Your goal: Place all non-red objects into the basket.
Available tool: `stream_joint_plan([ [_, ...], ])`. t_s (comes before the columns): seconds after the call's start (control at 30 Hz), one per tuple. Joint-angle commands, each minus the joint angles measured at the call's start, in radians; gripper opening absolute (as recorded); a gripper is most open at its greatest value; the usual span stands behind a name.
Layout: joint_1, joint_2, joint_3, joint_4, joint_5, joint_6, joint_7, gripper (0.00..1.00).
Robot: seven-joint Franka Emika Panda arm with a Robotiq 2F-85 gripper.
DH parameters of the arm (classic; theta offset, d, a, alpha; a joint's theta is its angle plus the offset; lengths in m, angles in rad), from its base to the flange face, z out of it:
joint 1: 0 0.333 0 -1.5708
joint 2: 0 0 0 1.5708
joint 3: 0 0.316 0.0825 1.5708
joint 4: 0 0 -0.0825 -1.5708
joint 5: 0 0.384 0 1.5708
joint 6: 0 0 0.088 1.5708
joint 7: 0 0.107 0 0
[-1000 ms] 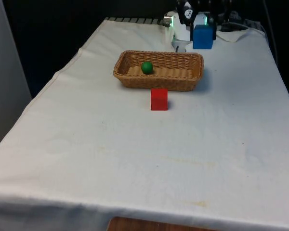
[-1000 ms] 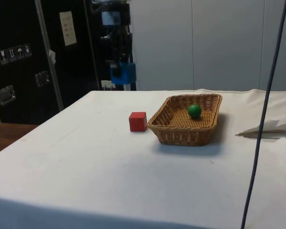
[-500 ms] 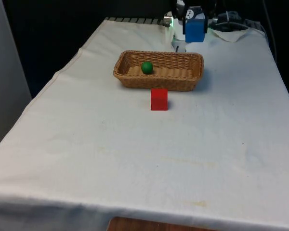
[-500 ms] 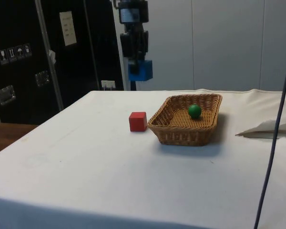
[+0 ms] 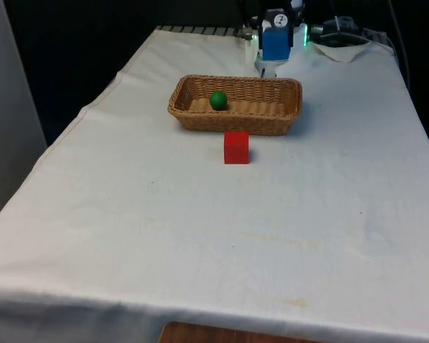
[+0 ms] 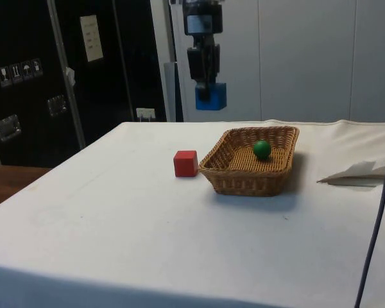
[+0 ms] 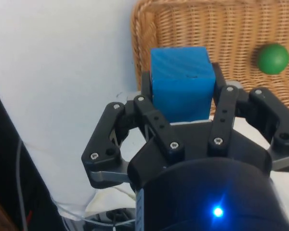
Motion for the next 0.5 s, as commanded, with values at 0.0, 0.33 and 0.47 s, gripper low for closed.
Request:
stream_joint_plan([
  [0.0,-0.005,-0.007,-0.001,-0.012,-0.013,0.012,0.001,0.06],
  [0.33,-0.004,-0.003,-0.022,-0.071,-0.05,0.059,-0.008,0.06],
  [0.47,-0.003,0.0,-0.026,-0.107,-0.057,0.091,-0.006,0.06],
])
